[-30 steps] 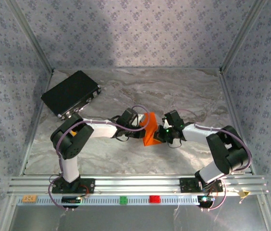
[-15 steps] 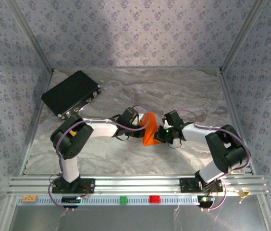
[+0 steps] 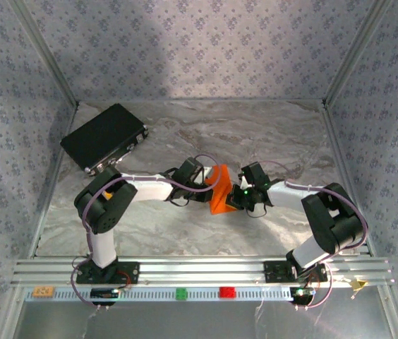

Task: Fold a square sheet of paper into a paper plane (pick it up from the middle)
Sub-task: Fold the triangle a second time at the center of the table.

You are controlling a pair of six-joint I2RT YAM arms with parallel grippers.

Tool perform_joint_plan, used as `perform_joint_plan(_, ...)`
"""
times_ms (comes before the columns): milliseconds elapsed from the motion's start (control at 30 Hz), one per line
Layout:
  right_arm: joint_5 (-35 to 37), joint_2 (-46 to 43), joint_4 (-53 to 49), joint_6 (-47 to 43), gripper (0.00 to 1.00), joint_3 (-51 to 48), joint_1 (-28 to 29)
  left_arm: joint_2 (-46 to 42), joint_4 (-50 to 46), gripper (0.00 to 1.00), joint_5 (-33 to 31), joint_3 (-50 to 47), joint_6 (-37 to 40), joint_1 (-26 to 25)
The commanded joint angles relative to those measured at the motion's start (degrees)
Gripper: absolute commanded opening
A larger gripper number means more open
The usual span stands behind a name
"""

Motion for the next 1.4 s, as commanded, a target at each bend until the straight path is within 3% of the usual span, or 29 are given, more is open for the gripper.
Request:
perform_joint_plan(0, 2.80, 1.31, -4.05, -1.00, 0.03, -0.24, -0.41, -1.07, -0.94, 0.00, -0.56, 1.84, 1.35, 0.30)
perform_joint_plan(1367, 2.56, 0.29, -4.50, -1.42, 0.04, -0.63, -1.40, 1.67, 1.15, 0.00, 1.35, 1.98, 0.91, 0.31)
